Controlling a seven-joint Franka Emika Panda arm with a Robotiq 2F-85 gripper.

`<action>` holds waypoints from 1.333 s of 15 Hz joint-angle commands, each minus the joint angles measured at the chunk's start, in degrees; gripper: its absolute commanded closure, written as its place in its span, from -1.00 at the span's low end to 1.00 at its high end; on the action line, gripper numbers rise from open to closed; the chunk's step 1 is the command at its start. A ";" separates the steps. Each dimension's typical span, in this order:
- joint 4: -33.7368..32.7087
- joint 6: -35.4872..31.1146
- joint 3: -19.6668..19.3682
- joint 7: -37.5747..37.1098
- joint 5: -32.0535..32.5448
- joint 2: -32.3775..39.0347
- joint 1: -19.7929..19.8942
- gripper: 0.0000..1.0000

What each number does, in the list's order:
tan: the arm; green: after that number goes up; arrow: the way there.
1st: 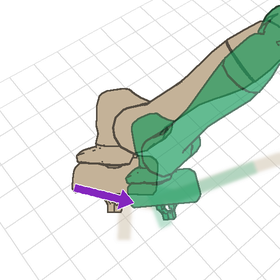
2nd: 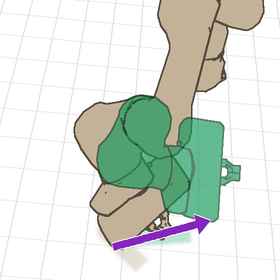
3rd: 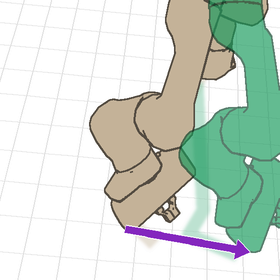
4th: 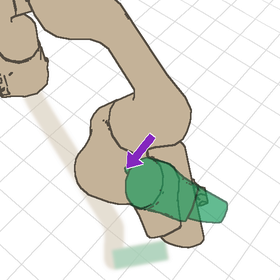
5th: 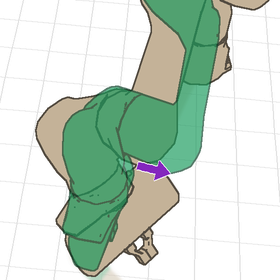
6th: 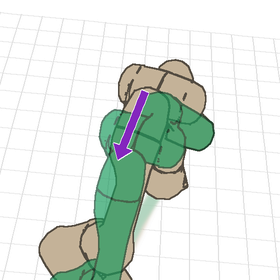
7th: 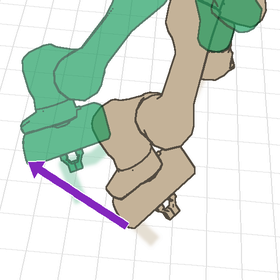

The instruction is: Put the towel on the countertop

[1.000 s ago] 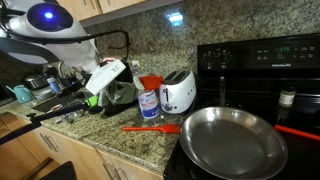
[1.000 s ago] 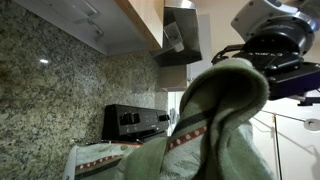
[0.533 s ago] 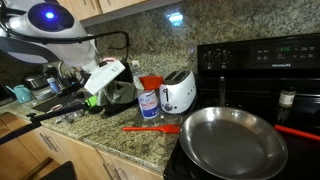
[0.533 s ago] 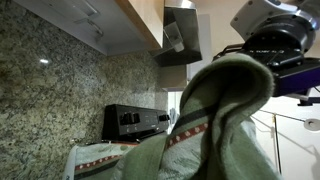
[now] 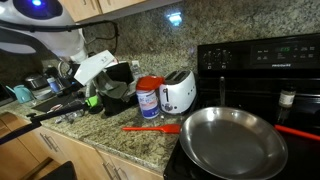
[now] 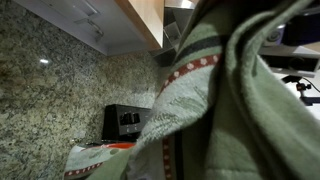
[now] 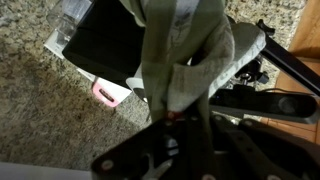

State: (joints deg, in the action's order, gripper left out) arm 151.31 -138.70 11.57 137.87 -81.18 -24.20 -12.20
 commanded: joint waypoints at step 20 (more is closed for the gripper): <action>1.32 3.07 -8.47 1.04 -0.83 -9.20 6.84 0.98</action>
State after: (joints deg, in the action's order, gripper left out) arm 152.27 -137.60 4.47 138.05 -81.07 -30.75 -7.48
